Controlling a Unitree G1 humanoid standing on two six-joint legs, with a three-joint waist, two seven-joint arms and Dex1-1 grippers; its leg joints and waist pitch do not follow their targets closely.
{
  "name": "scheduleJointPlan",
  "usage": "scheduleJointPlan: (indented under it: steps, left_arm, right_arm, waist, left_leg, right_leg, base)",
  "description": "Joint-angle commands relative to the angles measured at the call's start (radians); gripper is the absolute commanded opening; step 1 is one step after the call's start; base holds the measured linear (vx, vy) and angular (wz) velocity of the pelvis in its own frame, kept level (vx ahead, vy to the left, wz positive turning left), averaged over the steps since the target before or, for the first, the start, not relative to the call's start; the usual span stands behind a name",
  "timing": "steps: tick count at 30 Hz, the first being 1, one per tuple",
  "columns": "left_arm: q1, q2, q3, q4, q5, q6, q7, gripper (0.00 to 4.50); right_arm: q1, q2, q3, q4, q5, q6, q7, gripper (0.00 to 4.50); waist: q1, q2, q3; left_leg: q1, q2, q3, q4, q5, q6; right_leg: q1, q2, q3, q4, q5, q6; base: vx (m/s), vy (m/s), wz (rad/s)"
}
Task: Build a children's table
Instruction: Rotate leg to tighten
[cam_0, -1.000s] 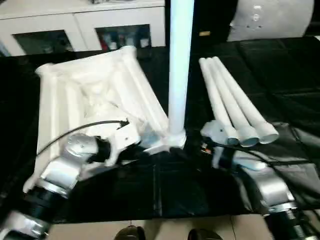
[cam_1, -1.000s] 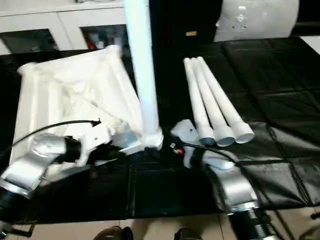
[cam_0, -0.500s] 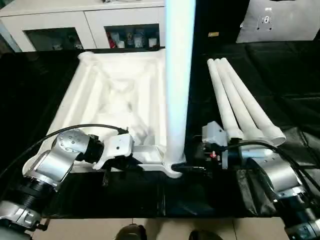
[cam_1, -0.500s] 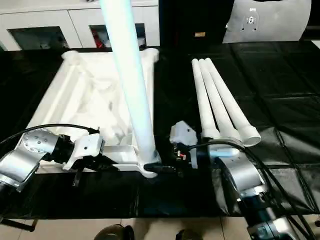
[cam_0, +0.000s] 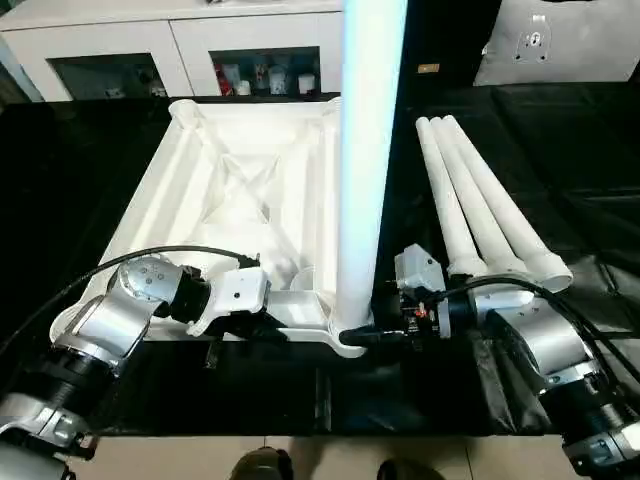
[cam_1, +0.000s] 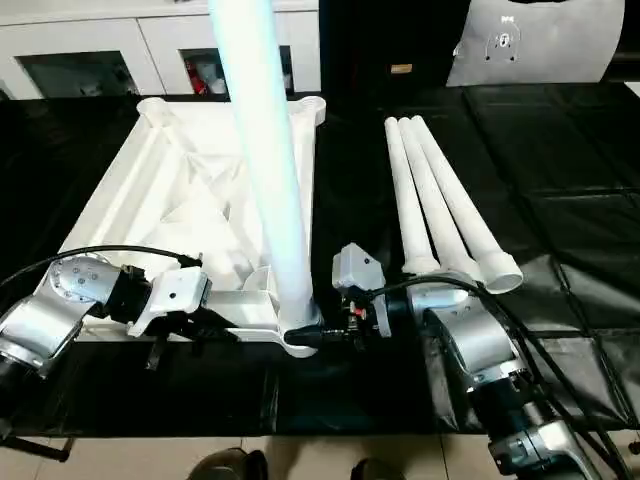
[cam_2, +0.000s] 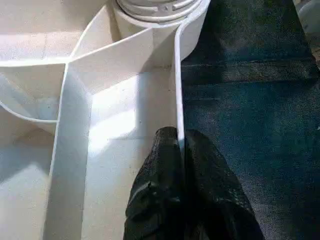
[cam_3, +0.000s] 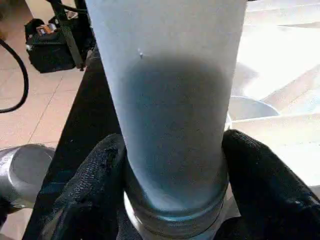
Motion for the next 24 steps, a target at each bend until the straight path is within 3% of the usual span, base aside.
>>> scheduleJointPlan:
  steps: [1,2,4,7,8,9,10,12,14,17,19,20,22,23,24]
  left_arm:
    - [0.005,-0.007,-0.028,-0.004,0.011,0.010,-0.018,0.00]
    - [0.007,-0.009,-0.023,-0.008,0.007,0.021,-0.010,0.00]
    - [0.017,-0.020,-0.001,-0.028,-0.007,0.066,0.026,0.00]
    - [0.030,-0.055,0.033,-0.063,-0.011,0.165,0.126,0.00]
    - [0.036,-0.077,0.047,-0.079,-0.019,0.200,0.165,0.00]
    - [0.044,-0.101,0.061,-0.099,-0.030,0.238,0.200,0.00]
    - [0.050,-0.122,0.070,-0.118,-0.036,0.273,0.232,0.00]
    - [0.061,-0.174,0.082,-0.154,-0.030,0.332,0.314,0.00]
    - [0.069,-0.242,0.097,-0.191,-0.019,0.401,0.415,0.00]
    - [0.064,-0.332,0.113,-0.223,0.018,0.477,0.550,0.00]
    - [0.065,-0.390,0.112,-0.269,0.050,0.534,0.629,0.00]
    - [0.066,-0.392,0.112,-0.272,0.051,0.537,0.633,0.00]
    - [0.072,-0.421,0.103,-0.308,0.062,0.568,0.666,0.00]
    - [0.075,-0.430,0.098,-0.322,0.066,0.578,0.675,0.00]
    - [0.084,-0.429,0.092,-0.336,0.068,0.579,0.673,0.00]
  right_arm:
    - [0.011,-0.002,0.018,-0.014,0.005,0.036,0.004,2.63]
    - [0.017,0.000,0.018,-0.021,0.007,0.044,-0.002,2.62]
    - [0.041,0.011,0.015,-0.048,0.015,0.074,-0.029,2.62]
    - [0.079,0.048,0.005,-0.069,0.001,0.084,-0.115,2.61]
    - [0.093,0.069,0.002,-0.071,-0.020,0.082,-0.171,2.61]
    - [0.105,0.091,-0.002,-0.073,-0.038,0.086,-0.225,2.61]
    - [0.115,0.115,-0.004,-0.077,-0.050,0.094,-0.272,2.61]
    - [0.131,0.187,-0.017,-0.079,-0.065,0.132,-0.392,2.61]
    - [0.131,0.258,-0.012,-0.075,-0.090,0.189,-0.507,2.61]
    - [0.111,0.364,-0.020,-0.038,-0.104,0.237,-0.641,2.61]
    - [0.094,0.449,-0.056,-0.011,-0.104,0.281,-0.761,2.61]
    - [0.093,0.453,-0.058,-0.010,-0.104,0.283,-0.767,2.61]
    - [0.085,0.490,-0.073,0.007,-0.126,0.284,-0.832,2.61]
    - [0.083,0.500,-0.076,0.012,-0.141,0.276,-0.854,3.15]
    - [0.086,0.500,-0.081,0.013,-0.148,0.257,-0.863,3.28]
  waist:
    - [-0.004,0.004,-0.058]
    - [-0.006,0.000,-0.058]
    - [-0.004,0.005,-0.055]
    - [-0.008,0.002,-0.050]
    - [-0.006,-0.004,-0.047]
    - [-0.012,-0.005,-0.043]
    - [-0.016,-0.002,-0.037]
    - [-0.023,-0.006,-0.031]
    - [-0.045,-0.010,-0.023]
    - [-0.059,-0.009,-0.020]
    - [-0.063,-0.009,-0.020]
    - [-0.064,-0.016,-0.021]
    - [-0.065,-0.012,-0.025]
    - [-0.064,-0.009,-0.025]
    - [-0.064,-0.010,-0.028]
  left_leg:
    - [0.016,0.067,-0.025,-0.069,-0.139,0.092]
    - [0.016,0.067,-0.024,-0.070,-0.141,0.091]
    - [0.017,0.068,-0.025,-0.071,-0.150,0.083]
    - [0.019,0.072,-0.023,-0.077,-0.186,0.068]
    - [0.020,0.072,-0.025,-0.079,-0.196,0.062]
    - [0.018,0.070,-0.026,-0.083,-0.218,0.048]
    - [0.021,0.067,-0.027,-0.087,-0.253,0.036]
    - [0.020,0.065,-0.029,-0.091,-0.283,0.022]
    - [0.028,0.058,-0.037,-0.096,-0.349,-0.004]
    - [0.034,0.054,-0.037,-0.096,-0.370,-0.003]
    - [0.029,0.053,-0.041,-0.098,-0.357,0.000]
    - [0.026,0.053,-0.042,-0.100,-0.346,0.001]
    - [0.027,0.056,-0.038,-0.102,-0.318,0.006]
    - [0.025,0.056,-0.037,-0.103,-0.305,0.009]
    - [0.024,0.057,-0.036,-0.103,-0.287,0.011]
  right_leg:
    - [0.049,-0.094,0.060,-0.067,-0.110,-0.247]
    - [0.050,-0.093,0.059,-0.069,-0.109,-0.246]
    - [0.049,-0.094,0.060,-0.068,-0.106,-0.250]
    - [0.046,-0.097,0.064,-0.075,-0.155,-0.250]
    - [0.044,-0.097,0.064,-0.080,-0.180,-0.244]
    - [0.048,-0.099,0.064,-0.082,-0.236,-0.234]
    - [0.043,-0.098,0.064,-0.091,-0.320,-0.212]
    - [0.043,-0.099,0.064,-0.097,-0.390,-0.188]
    - [0.036,-0.101,0.063,-0.114,-0.547,-0.132]
    - [0.026,-0.099,0.067,-0.127,-0.604,-0.100]
    - [0.027,-0.101,0.066,-0.129,-0.612,-0.088]
    - [0.030,-0.099,0.066,-0.127,-0.599,-0.084]
    - [0.027,-0.097,0.069,-0.124,-0.537,-0.089]
    - [0.027,-0.095,0.068,-0.124,-0.510,-0.095]
    - [0.030,-0.094,0.068,-0.121,-0.472,-0.101]
  base:
    - [0.000,0.000,0.00]
    - [0.000,0.000,0.00]
    - [0.000,0.000,0.00]
    - [0.000,0.000,0.00]
    - [0.000,0.000,0.00]
    - [0.000,0.000,0.00]
    - [0.000,0.000,0.00]
    - [0.000,0.000,0.00]
    - [0.000,0.000,0.00]
    - [0.000,0.000,0.00]
    - [0.000,0.000,0.00]
    - [0.000,0.000,0.00]
    - [0.000,0.000,0.00]
    - [0.000,0.000,0.00]
    - [0.000,0.000,0.00]
